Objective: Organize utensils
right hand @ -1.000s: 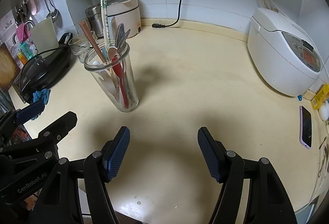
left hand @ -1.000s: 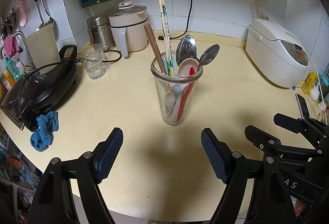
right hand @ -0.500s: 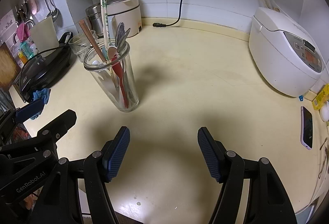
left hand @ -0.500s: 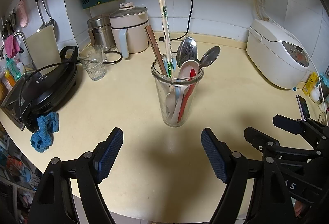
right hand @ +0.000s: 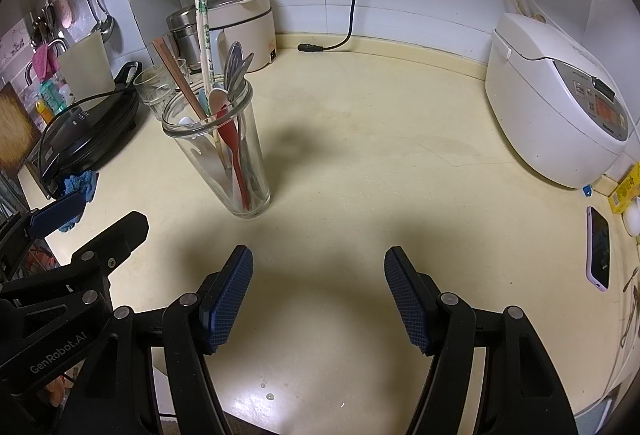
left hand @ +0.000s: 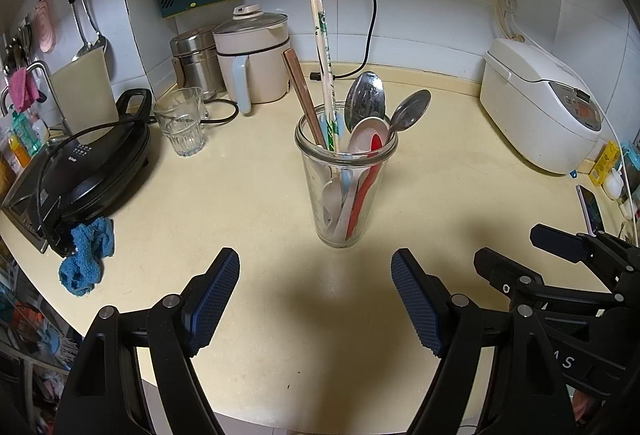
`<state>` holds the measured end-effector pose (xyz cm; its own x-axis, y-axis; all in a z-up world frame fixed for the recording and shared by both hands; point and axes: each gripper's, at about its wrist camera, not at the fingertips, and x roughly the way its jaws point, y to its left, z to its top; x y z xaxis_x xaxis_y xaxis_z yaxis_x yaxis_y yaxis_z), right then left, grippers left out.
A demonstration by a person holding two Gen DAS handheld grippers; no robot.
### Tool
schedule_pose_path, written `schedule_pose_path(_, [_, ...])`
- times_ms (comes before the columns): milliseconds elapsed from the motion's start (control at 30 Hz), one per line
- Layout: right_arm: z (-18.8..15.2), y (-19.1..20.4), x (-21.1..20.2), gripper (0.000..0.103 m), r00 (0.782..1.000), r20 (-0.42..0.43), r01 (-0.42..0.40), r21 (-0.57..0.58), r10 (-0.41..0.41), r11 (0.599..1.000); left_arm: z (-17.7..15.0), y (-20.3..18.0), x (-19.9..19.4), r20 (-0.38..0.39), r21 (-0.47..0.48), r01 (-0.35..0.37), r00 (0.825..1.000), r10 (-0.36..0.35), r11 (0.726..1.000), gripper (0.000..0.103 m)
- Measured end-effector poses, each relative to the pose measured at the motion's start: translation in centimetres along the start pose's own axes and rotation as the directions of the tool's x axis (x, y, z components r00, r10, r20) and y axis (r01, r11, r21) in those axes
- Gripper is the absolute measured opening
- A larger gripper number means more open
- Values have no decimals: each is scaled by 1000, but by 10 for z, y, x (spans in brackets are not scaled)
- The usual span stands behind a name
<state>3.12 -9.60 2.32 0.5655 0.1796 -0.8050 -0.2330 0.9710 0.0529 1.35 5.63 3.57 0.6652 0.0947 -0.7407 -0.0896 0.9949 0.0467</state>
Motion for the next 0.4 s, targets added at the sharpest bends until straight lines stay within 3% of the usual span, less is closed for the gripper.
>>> schedule_pose_path(400, [-2,1,10,69,1000,-23,-12,1,12,1000,-1,-5,-3,75,32,-7,997,4,999,82])
